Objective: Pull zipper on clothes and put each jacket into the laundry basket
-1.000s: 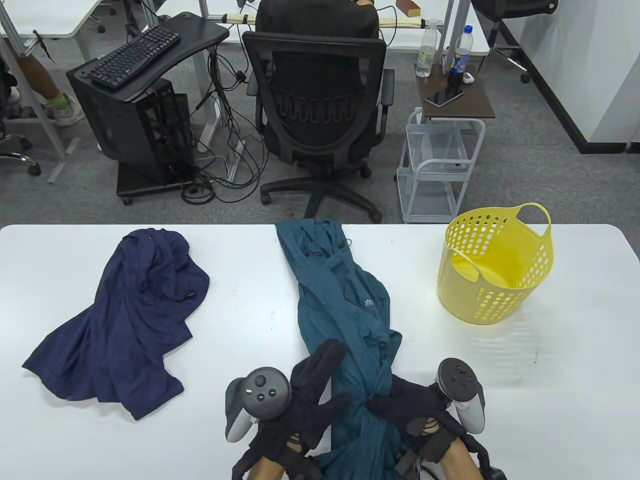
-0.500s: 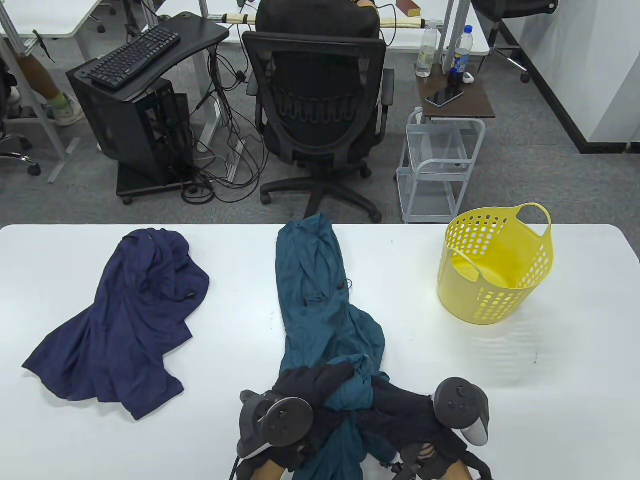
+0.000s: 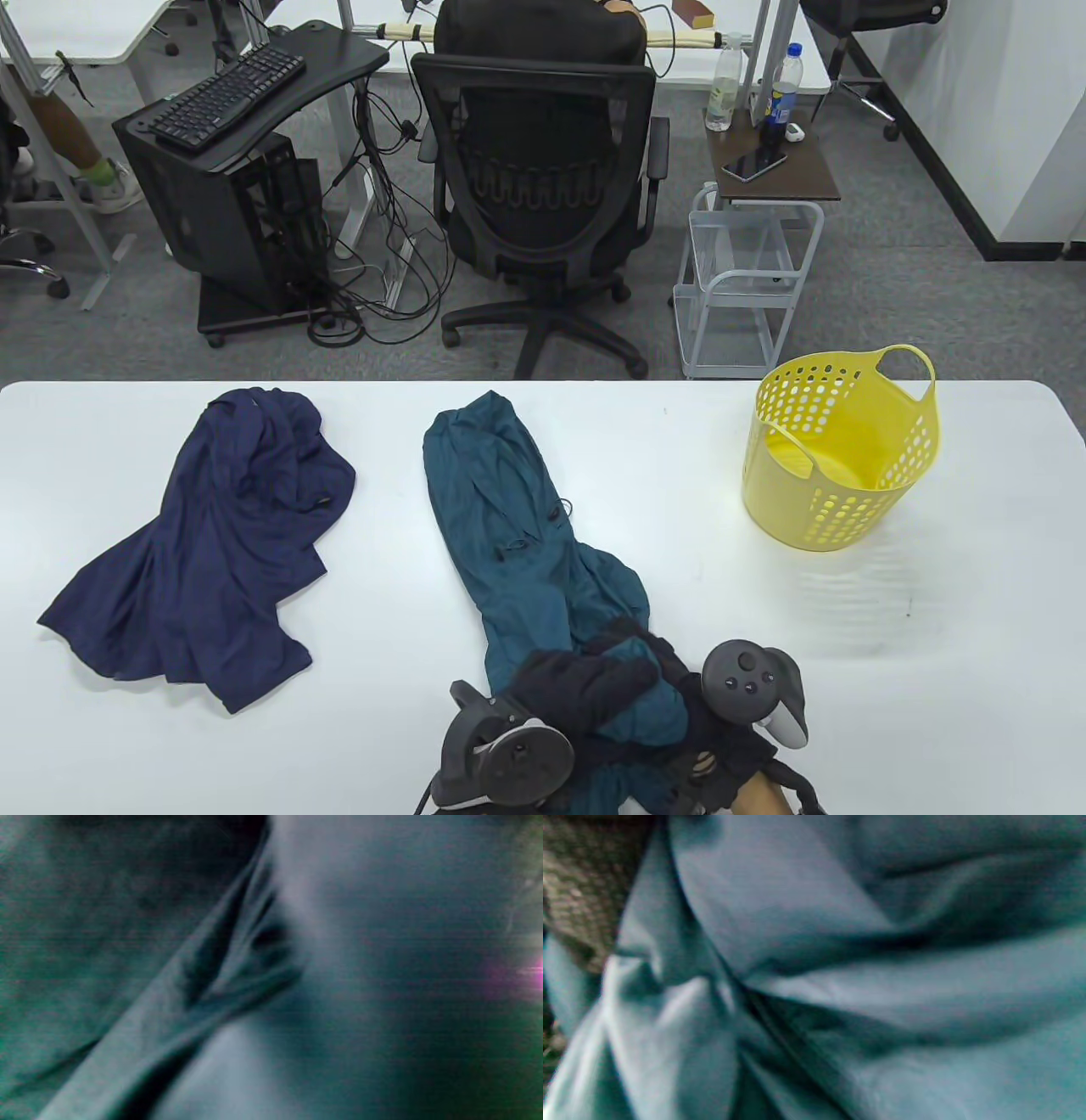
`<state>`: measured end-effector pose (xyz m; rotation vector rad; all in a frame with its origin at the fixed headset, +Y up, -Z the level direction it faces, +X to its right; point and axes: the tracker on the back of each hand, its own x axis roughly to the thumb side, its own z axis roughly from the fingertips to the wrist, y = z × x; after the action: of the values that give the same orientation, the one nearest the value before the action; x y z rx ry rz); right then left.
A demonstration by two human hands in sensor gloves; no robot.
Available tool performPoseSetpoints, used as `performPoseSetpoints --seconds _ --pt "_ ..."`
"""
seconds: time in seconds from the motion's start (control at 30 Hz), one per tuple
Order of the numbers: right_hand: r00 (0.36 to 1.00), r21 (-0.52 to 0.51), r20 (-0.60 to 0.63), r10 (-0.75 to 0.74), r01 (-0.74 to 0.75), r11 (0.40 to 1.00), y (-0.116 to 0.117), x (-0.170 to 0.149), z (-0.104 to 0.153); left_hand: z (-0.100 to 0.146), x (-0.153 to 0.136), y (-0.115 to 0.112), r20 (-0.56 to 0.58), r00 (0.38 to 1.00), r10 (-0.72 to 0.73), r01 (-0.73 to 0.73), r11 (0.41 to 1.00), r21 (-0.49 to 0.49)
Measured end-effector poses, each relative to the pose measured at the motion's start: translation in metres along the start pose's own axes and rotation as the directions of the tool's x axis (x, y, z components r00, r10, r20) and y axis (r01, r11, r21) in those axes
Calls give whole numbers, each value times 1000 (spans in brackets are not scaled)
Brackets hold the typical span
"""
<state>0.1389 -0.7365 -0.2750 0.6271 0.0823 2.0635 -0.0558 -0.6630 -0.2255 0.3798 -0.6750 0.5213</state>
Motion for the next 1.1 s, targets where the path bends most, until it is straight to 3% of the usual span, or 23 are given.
performPoseSetpoints --seconds 0.23,0.3,0.33,0.4,0.47,0.53,0.6,0.67,0.8,0.9,0.97,1.03,1.1 --pt "978 -114 31 -207 210 971 -26 -7 8 4 -16 6 -44 972 232 -229 971 61" --pt "933 -149 62 -355 360 921 -37 -12 13 5 -34 2 -93 948 305 -301 952 51" --pt "913 -158 74 -402 409 899 -40 -14 14 4 -41 -2 -111 938 329 -330 944 12" --pt "842 -182 122 -525 539 823 -46 -15 17 3 -56 -16 -180 896 405 -433 887 -162" --pt "745 -152 152 -649 666 730 -46 -14 17 3 -66 -35 -300 833 465 -546 780 -307" --pt "706 -93 147 -693 707 701 -41 -12 16 0 -66 -49 -329 807 490 -586 735 -341" --pt "688 -72 150 -710 724 686 -36 -9 15 -3 -60 -57 -336 835 435 -544 738 -398" --pt "665 -33 148 -732 743 669 -32 -5 15 -5 -52 -61 -314 885 343 -454 782 -427" --pt "667 28 167 -726 733 680 -30 0 14 -8 -45 -57 -339 897 283 -390 868 -306" --pt "663 58 176 -727 731 680 -30 4 15 -8 -48 -54 -350 872 341 -434 869 -236" --pt "714 66 184 -676 677 733 -35 7 17 -5 -54 -45 -369 861 351 -432 887 -164" --pt "814 75 152 -561 556 828 -45 5 20 0 -66 -29 -391 858 334 -378 925 -39" --pt "860 88 113 -497 490 867 -53 -2 23 7 -77 -13 -382 875 298 -297 953 63"
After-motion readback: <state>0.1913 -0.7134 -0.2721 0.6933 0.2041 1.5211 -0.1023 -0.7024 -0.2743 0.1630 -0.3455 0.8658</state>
